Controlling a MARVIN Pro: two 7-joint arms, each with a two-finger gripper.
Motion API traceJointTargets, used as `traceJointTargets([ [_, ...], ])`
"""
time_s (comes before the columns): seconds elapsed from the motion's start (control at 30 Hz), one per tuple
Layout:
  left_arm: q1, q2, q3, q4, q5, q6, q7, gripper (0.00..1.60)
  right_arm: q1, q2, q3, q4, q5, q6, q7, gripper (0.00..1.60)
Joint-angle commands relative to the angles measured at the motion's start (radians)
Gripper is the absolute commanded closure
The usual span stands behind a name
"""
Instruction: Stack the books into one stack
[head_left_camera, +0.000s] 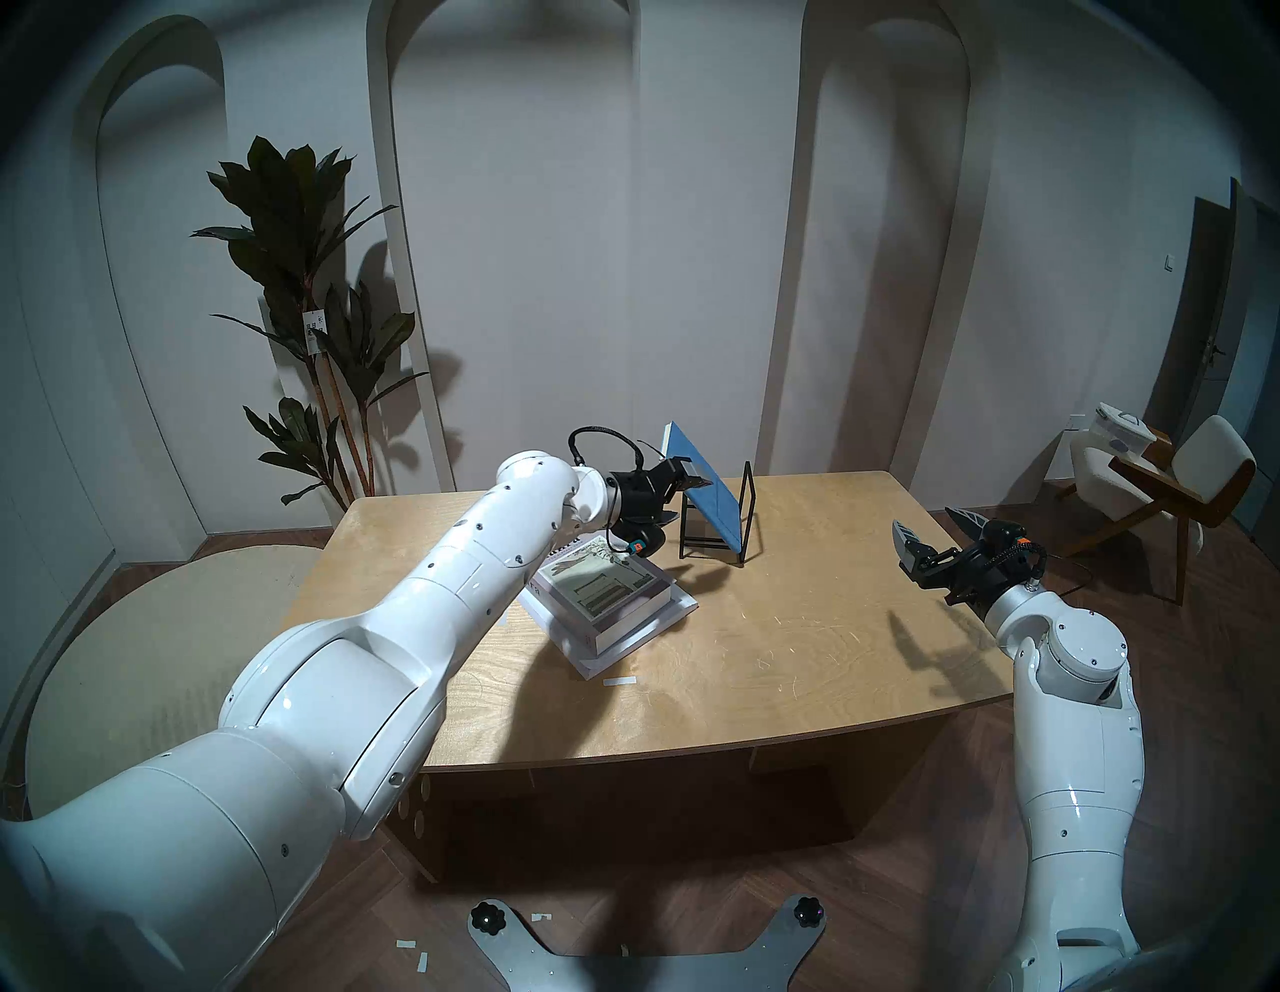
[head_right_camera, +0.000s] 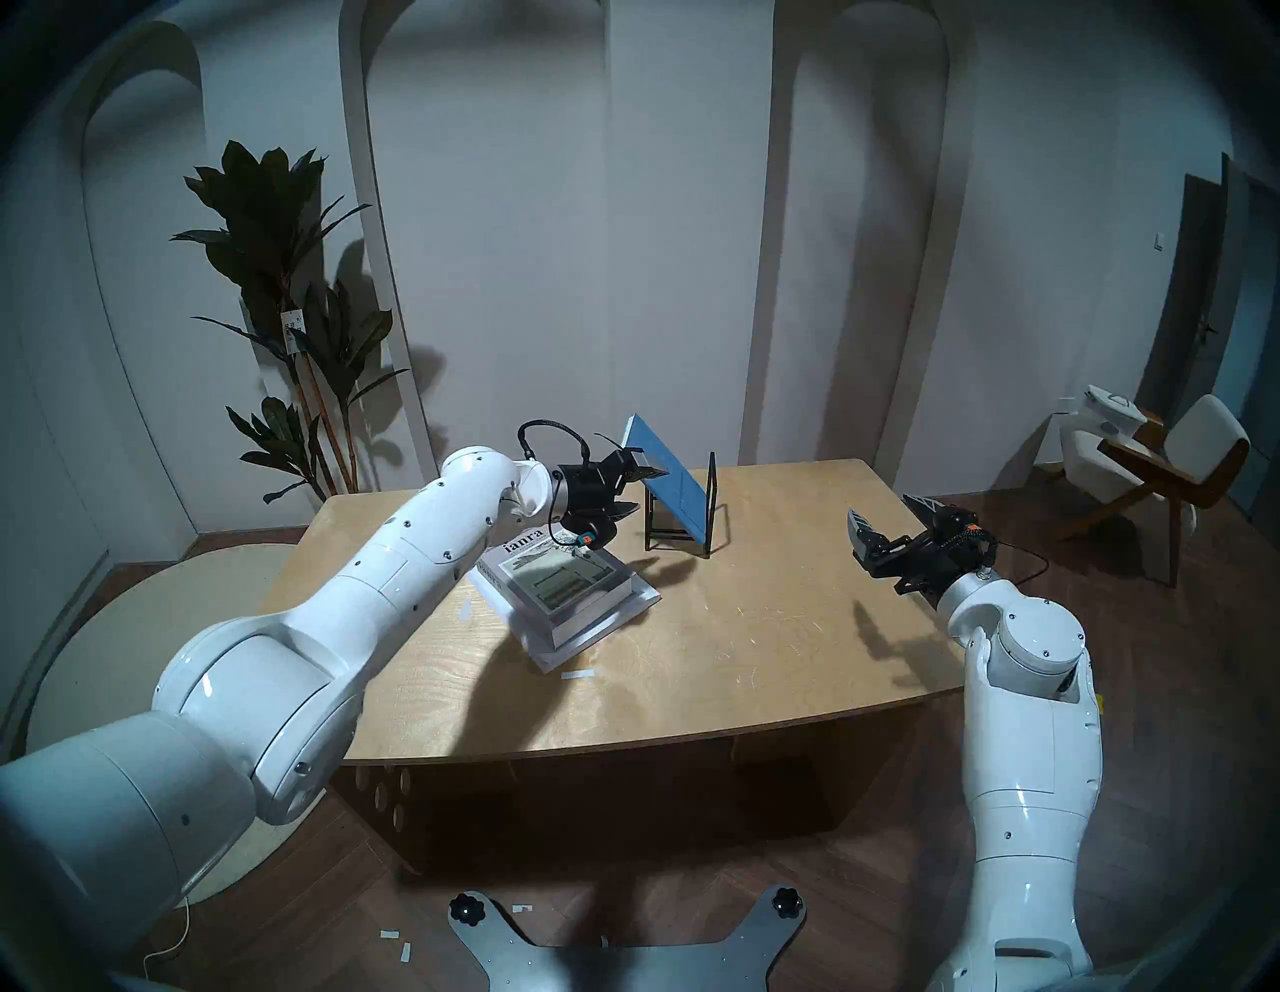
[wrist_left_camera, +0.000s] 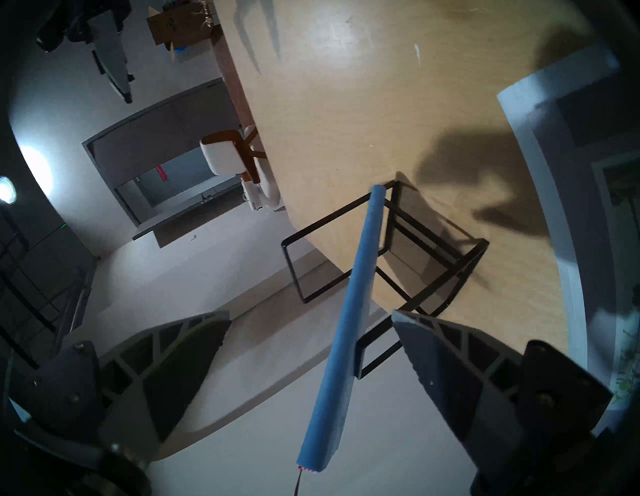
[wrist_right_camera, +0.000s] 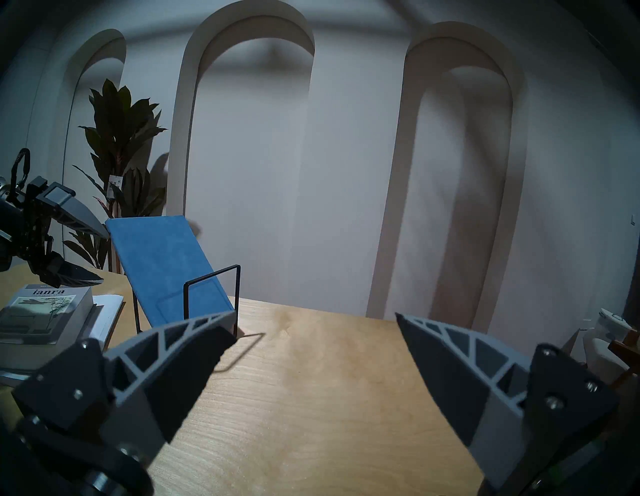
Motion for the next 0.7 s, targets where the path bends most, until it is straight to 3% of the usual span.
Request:
traceJointTargets([
  [0.0, -0.104, -0.086, -0.018, 0.088, -0.003, 0.06, -0.021, 0.0, 0.011, 0.004, 0.001, -0.017, 0.005, -0.011, 0.003, 0.0],
  [0.4, -0.161, -0.166, -0.059, 0.226, -0.016, 0.167, -0.046, 0.0, 0.011, 0.007, -0.001, -0.015, 0.008, -0.012, 0.002, 0.0],
  [0.67, -0.191, -0.189, -0.081, 0.316, -0.034, 0.192, -0.037, 0.0, 0.01, 0.009, -0.002, -0.015, 0.011, -0.013, 0.002, 0.0],
])
